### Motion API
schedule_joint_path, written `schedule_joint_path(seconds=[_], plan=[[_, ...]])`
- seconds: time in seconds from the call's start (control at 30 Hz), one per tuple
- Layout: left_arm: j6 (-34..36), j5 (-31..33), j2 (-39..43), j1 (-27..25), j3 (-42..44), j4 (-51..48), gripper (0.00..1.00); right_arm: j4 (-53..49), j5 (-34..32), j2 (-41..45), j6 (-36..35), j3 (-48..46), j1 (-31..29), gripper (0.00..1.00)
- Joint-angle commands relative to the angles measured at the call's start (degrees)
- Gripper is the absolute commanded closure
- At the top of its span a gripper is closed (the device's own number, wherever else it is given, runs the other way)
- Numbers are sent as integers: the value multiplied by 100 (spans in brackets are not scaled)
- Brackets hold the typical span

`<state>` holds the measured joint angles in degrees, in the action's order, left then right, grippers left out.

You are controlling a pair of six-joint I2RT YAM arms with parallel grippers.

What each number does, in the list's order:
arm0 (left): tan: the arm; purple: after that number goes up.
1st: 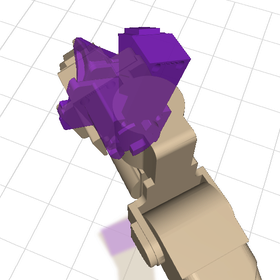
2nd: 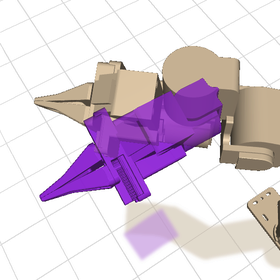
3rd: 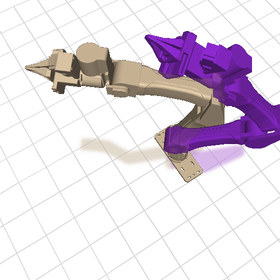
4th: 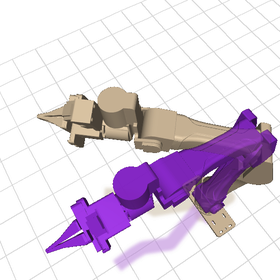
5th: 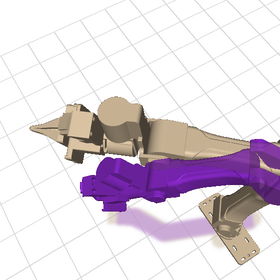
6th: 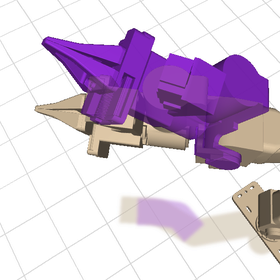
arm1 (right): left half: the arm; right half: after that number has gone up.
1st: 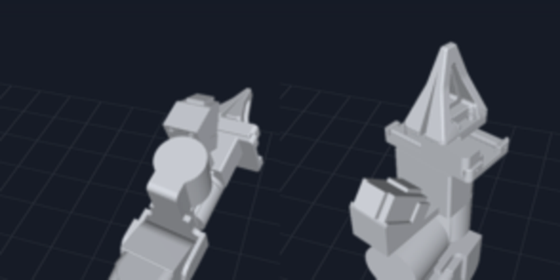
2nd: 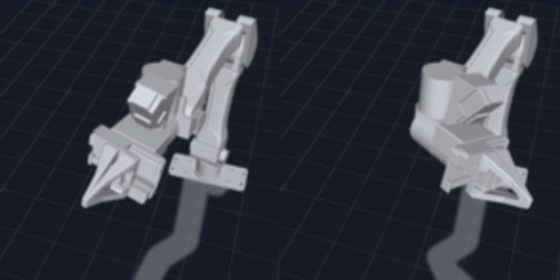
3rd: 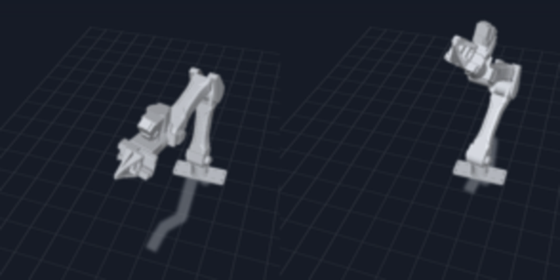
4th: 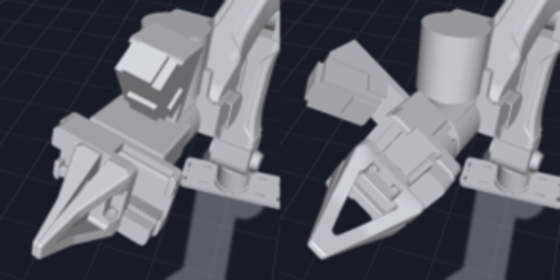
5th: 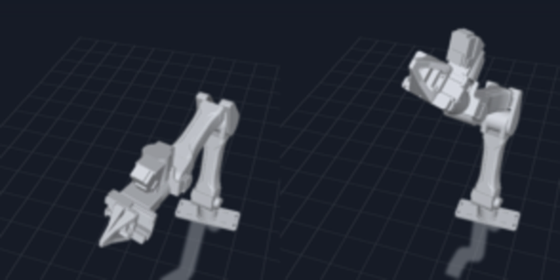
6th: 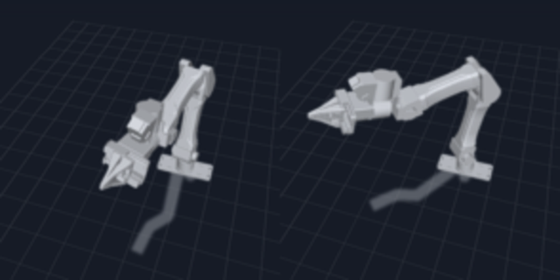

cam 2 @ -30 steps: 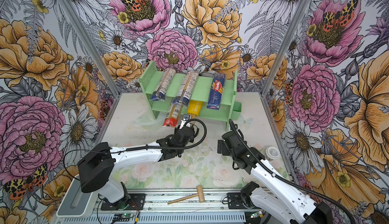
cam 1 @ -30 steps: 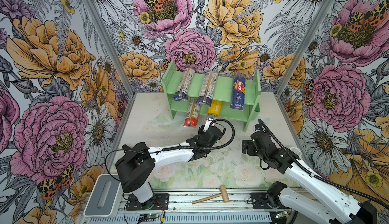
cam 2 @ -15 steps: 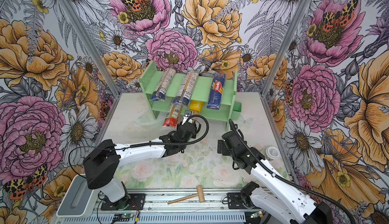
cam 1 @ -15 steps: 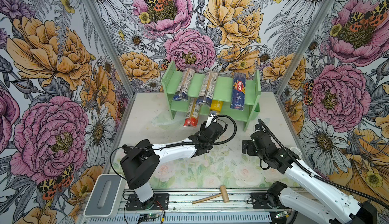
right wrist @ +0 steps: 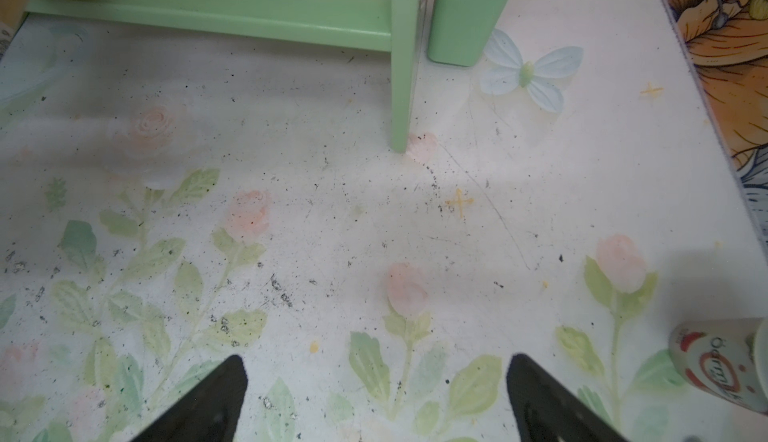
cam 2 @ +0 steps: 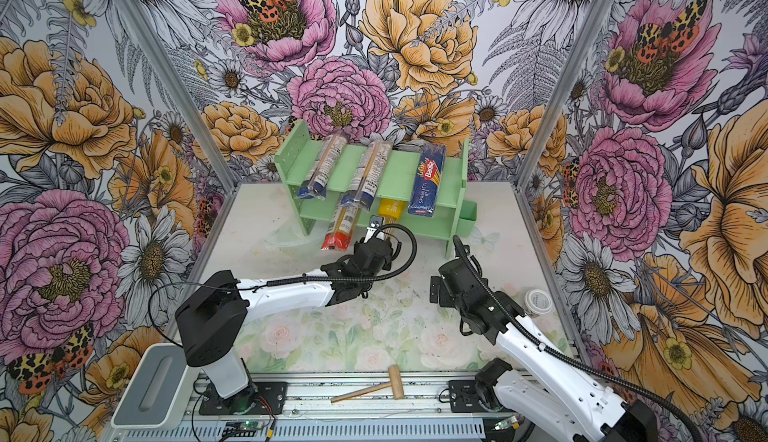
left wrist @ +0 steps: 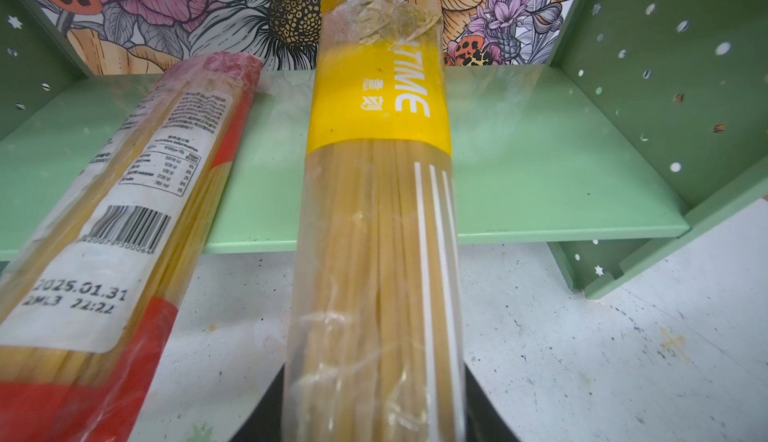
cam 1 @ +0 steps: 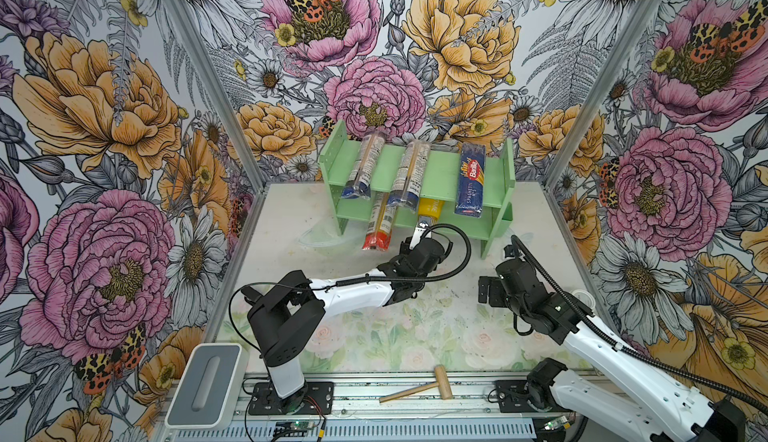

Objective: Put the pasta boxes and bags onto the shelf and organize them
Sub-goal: 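Carry the upright yellow bag toward the shelf front beside the red-and-white bag, then push the yellow bag forward under the upper tier with the left gripper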

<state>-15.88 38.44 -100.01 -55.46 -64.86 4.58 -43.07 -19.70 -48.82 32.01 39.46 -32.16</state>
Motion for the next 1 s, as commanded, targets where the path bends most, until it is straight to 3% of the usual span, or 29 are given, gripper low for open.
schedule_joint_path(seconds=[0.0, 0.97], plan=[[39, 185, 105, 77, -421, 887, 100, -17, -77, 48, -15, 17, 22, 1], [-135, -180, -220, 308, -778, 705, 100, -17, -139, -99, -41, 53, 22, 0]])
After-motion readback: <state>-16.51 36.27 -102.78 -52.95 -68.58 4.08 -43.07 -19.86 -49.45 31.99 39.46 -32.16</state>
